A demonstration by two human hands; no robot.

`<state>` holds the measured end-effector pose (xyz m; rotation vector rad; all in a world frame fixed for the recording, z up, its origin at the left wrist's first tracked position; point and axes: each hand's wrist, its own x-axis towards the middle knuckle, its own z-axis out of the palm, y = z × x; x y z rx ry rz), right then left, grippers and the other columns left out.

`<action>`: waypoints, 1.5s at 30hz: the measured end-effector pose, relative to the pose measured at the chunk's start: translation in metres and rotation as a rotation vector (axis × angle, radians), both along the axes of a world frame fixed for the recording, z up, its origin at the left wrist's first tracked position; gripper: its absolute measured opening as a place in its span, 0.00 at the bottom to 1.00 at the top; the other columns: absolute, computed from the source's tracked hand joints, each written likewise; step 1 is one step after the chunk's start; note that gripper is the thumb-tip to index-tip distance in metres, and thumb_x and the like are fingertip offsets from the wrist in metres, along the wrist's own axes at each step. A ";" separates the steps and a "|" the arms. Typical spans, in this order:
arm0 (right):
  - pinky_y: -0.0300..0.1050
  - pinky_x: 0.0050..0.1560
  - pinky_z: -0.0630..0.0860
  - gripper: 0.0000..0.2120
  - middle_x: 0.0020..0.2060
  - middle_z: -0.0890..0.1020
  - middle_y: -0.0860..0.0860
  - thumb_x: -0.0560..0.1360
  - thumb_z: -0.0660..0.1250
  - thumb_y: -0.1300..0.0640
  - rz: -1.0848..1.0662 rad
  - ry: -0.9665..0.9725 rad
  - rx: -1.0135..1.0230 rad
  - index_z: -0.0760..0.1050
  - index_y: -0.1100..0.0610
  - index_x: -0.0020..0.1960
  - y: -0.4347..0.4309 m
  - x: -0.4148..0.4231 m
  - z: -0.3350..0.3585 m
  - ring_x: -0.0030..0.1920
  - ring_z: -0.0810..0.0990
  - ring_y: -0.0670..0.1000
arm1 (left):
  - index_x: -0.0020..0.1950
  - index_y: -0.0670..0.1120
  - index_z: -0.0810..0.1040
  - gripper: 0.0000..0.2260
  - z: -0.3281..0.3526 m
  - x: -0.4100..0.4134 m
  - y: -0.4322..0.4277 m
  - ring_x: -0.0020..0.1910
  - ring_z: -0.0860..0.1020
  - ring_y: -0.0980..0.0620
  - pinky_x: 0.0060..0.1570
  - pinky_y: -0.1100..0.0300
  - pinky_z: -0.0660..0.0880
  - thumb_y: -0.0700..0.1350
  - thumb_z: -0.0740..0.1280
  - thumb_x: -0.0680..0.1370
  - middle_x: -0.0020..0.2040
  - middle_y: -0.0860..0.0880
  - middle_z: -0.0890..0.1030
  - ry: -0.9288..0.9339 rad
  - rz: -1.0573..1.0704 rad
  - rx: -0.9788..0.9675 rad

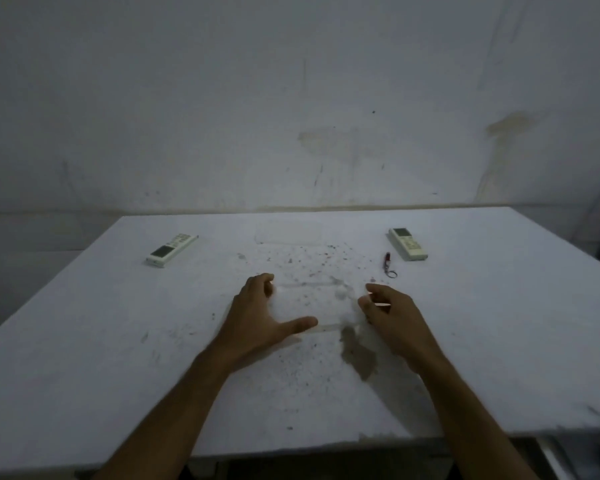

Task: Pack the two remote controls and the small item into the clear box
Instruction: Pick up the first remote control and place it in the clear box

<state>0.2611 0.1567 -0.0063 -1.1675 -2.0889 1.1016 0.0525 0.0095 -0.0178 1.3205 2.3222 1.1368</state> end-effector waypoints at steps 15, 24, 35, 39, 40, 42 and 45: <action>0.55 0.64 0.73 0.24 0.67 0.74 0.63 0.77 0.68 0.53 -0.375 -0.153 0.186 0.72 0.59 0.71 0.148 0.007 0.005 0.67 0.72 0.64 | 0.60 0.51 0.81 0.15 0.001 -0.085 0.097 0.63 0.78 0.46 0.65 0.49 0.72 0.57 0.69 0.79 0.63 0.49 0.81 0.120 0.057 -0.038; 0.60 0.63 0.68 0.26 0.64 0.76 0.59 0.78 0.64 0.42 -0.471 -0.369 0.273 0.73 0.59 0.68 0.177 -0.021 -0.016 0.65 0.72 0.61 | 0.69 0.49 0.78 0.24 -0.023 -0.083 0.094 0.71 0.73 0.44 0.74 0.44 0.65 0.61 0.62 0.80 0.73 0.46 0.75 0.280 -0.037 -0.096; 0.54 0.59 0.80 0.23 0.63 0.77 0.56 0.80 0.67 0.47 -0.231 0.176 0.261 0.73 0.58 0.71 0.106 -0.020 0.011 0.59 0.79 0.55 | 0.62 0.51 0.81 0.11 0.002 -0.059 0.065 0.65 0.78 0.50 0.64 0.53 0.75 0.50 0.69 0.81 0.62 0.53 0.81 -0.187 -0.046 0.076; 0.41 0.54 0.81 0.22 0.62 0.76 0.50 0.81 0.65 0.49 0.120 0.251 0.334 0.72 0.56 0.72 0.053 -0.020 0.017 0.57 0.79 0.48 | 0.63 0.49 0.81 0.12 0.036 -0.023 0.045 0.52 0.83 0.61 0.54 0.61 0.81 0.51 0.68 0.81 0.55 0.53 0.85 -0.330 0.035 0.409; 0.39 0.55 0.80 0.21 0.62 0.76 0.49 0.82 0.65 0.50 0.190 0.257 0.351 0.72 0.56 0.72 0.042 -0.019 0.015 0.57 0.78 0.48 | 0.67 0.49 0.79 0.16 0.044 -0.015 0.039 0.49 0.84 0.61 0.50 0.63 0.81 0.52 0.68 0.81 0.56 0.53 0.85 -0.351 -0.004 0.453; 0.35 0.56 0.79 0.20 0.63 0.76 0.48 0.82 0.64 0.50 0.280 0.275 0.348 0.72 0.54 0.72 0.028 -0.017 0.012 0.58 0.78 0.45 | 0.74 0.52 0.73 0.23 0.053 -0.006 0.030 0.49 0.85 0.56 0.46 0.62 0.81 0.53 0.69 0.80 0.60 0.54 0.83 -0.354 -0.117 0.436; 0.30 0.54 0.77 0.19 0.63 0.78 0.48 0.82 0.63 0.47 0.354 0.292 0.305 0.74 0.51 0.71 0.024 -0.015 0.013 0.58 0.78 0.42 | 0.72 0.48 0.75 0.23 0.058 -0.005 0.022 0.48 0.85 0.54 0.45 0.62 0.80 0.47 0.73 0.78 0.59 0.51 0.84 -0.340 -0.179 0.405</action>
